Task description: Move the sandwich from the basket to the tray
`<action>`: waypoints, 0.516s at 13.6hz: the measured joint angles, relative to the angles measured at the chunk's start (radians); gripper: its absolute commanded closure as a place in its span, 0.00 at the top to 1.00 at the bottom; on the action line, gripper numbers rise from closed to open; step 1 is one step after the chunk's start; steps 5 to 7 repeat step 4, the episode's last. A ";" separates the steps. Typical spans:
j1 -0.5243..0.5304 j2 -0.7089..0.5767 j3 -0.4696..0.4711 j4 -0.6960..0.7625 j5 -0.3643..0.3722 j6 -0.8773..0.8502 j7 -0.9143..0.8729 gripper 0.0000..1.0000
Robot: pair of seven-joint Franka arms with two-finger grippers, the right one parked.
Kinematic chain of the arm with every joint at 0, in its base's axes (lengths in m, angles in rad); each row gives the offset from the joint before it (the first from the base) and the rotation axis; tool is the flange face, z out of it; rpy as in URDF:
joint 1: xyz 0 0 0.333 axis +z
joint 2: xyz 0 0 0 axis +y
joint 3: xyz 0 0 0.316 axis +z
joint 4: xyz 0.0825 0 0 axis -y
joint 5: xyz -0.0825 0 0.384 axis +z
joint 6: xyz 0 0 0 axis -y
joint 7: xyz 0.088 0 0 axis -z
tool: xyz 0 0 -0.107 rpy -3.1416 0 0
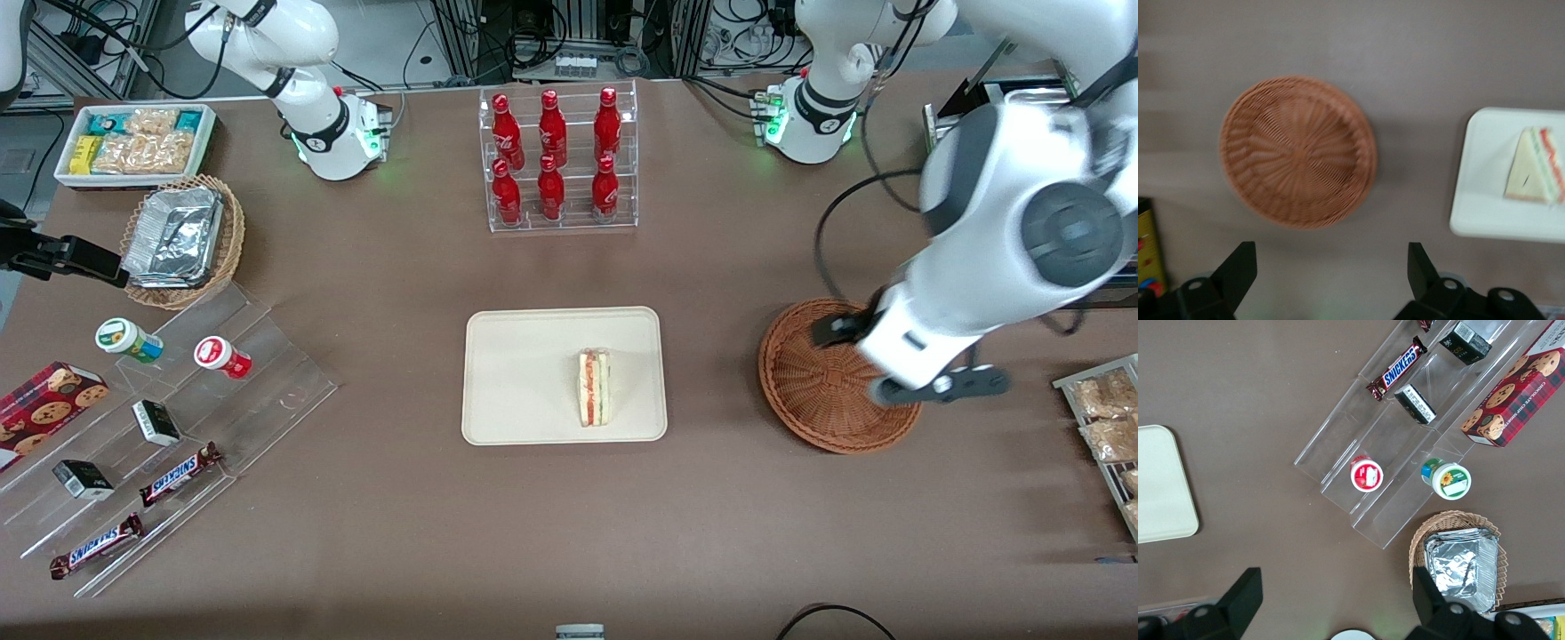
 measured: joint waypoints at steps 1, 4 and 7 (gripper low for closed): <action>0.021 -0.037 0.000 -0.018 0.000 -0.031 0.029 1.00; 0.064 -0.170 0.000 -0.113 0.000 -0.095 0.075 1.00; 0.064 -0.170 0.000 -0.113 0.000 -0.095 0.075 1.00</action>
